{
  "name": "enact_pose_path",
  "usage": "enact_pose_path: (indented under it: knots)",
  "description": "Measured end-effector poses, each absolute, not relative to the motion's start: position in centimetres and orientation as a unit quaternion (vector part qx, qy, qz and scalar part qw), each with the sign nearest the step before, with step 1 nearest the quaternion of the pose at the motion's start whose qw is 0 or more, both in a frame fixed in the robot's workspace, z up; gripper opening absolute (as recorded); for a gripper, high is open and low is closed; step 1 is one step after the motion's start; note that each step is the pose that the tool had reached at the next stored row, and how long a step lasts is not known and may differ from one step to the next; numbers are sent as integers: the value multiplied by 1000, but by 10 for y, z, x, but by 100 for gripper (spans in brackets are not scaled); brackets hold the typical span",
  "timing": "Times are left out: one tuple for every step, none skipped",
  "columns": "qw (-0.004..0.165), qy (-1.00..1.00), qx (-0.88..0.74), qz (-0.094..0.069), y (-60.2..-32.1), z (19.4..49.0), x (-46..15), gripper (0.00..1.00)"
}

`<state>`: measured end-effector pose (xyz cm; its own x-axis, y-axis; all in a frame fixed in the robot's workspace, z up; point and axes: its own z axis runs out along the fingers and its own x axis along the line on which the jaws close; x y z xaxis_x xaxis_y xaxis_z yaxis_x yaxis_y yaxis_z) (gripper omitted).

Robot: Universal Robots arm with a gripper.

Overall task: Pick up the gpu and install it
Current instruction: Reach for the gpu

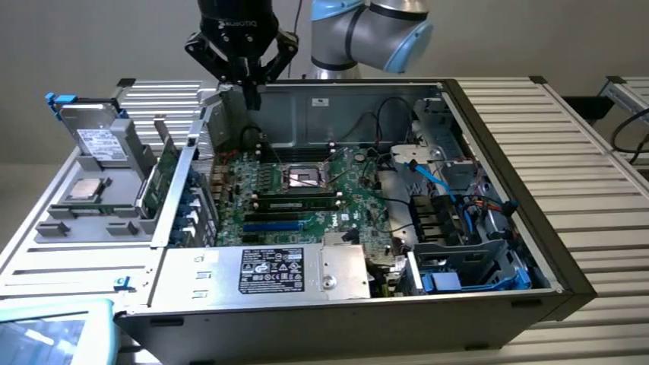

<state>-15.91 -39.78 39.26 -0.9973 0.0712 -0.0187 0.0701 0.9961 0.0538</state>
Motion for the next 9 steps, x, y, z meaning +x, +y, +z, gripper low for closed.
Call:
enact_pose_path:
  knots:
    - [10, 999, 35, 27, -397, 393, -162, 19]
    - [10, 999, 35, 27, -397, 393, -164, 19]
    - [10, 999, 35, 27, -396, 393, -167, 25]
    - [10, 999, 35, 27, -396, 393, -169, 25]
    - [10, 999, 35, 27, -395, 393, -172, 31]
    - [10, 999, 35, 27, -394, 392, -175, 38]
    - [10, 999, 35, 27, -393, 392, -179, 38]
    - [10, 999, 35, 27, -392, 392, -182, 38]
    - [10, 999, 35, 27, -391, 392, -186, 38]
